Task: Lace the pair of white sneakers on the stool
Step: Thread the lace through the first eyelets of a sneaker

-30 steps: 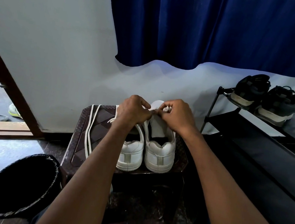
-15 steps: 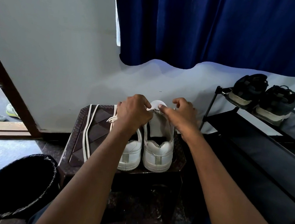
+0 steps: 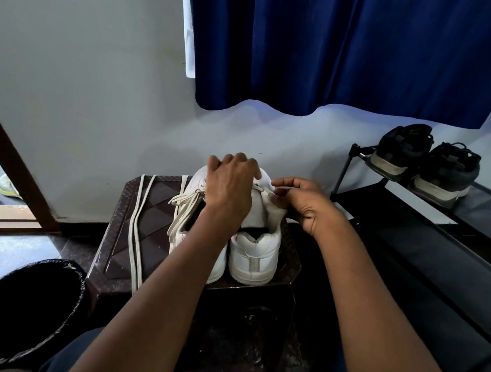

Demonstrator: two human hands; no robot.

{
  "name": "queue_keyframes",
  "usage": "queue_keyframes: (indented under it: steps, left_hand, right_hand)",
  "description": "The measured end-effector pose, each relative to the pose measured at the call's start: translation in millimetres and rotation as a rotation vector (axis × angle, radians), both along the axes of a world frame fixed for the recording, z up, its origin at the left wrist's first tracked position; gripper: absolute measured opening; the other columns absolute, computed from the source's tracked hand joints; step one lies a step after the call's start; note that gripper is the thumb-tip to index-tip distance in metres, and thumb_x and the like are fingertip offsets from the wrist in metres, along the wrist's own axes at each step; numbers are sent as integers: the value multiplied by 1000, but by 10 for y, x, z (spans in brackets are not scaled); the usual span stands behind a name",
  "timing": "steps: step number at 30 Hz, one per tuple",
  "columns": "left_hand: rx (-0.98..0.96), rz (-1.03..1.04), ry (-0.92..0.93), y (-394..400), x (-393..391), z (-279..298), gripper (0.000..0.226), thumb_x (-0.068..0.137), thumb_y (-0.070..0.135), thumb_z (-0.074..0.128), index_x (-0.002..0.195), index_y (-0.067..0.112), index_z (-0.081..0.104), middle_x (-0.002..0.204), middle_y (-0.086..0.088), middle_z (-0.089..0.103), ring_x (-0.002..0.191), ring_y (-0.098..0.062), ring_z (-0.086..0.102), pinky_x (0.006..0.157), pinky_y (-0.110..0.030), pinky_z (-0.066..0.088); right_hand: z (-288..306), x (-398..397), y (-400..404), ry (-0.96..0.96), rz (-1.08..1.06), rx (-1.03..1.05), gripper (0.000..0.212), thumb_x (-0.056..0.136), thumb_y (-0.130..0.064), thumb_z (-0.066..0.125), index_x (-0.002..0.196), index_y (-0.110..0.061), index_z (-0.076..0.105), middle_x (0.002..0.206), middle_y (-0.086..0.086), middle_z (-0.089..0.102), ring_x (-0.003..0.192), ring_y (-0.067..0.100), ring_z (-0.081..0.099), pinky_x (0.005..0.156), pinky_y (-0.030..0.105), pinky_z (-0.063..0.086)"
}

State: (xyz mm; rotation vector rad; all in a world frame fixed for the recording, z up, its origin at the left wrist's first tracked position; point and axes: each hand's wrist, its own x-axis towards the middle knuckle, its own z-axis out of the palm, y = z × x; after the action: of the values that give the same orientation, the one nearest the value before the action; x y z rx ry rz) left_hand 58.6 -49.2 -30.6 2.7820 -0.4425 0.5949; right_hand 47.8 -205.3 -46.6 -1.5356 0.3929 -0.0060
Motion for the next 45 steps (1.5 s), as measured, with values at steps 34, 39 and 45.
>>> queue_keyframes:
  steps: [34, 39, 45]
  left_hand:
    - [-717, -195, 382, 293, 177, 196, 32, 99, 41, 59, 78, 22, 75, 80, -2, 72, 72, -16, 62, 73, -31, 48]
    - [-666, -259, 343, 299, 189, 139, 34, 96, 42, 61, 66, 31, 74, 75, 5, 71, 79, -14, 65, 80, -33, 51]
    - [-867, -355, 359, 288, 157, 167, 36, 105, 30, 52, 81, 14, 74, 82, -6, 72, 75, -6, 61, 75, -27, 46]
  right_hand:
    - [-7, -15, 34, -139, 87, -145, 42, 83, 22, 53, 99, -8, 77, 89, 8, 66, 73, 14, 61, 66, 21, 54]
    - [-42, -7, 68, -273, 64, -618, 19, 81, -15, 82, 94, -28, 83, 85, -2, 72, 73, 10, 63, 67, 22, 48]
    - [-37, 71, 111, -407, 69, -960, 13, 81, -22, 80, 77, -34, 77, 89, -9, 55, 75, 2, 50, 64, 19, 36]
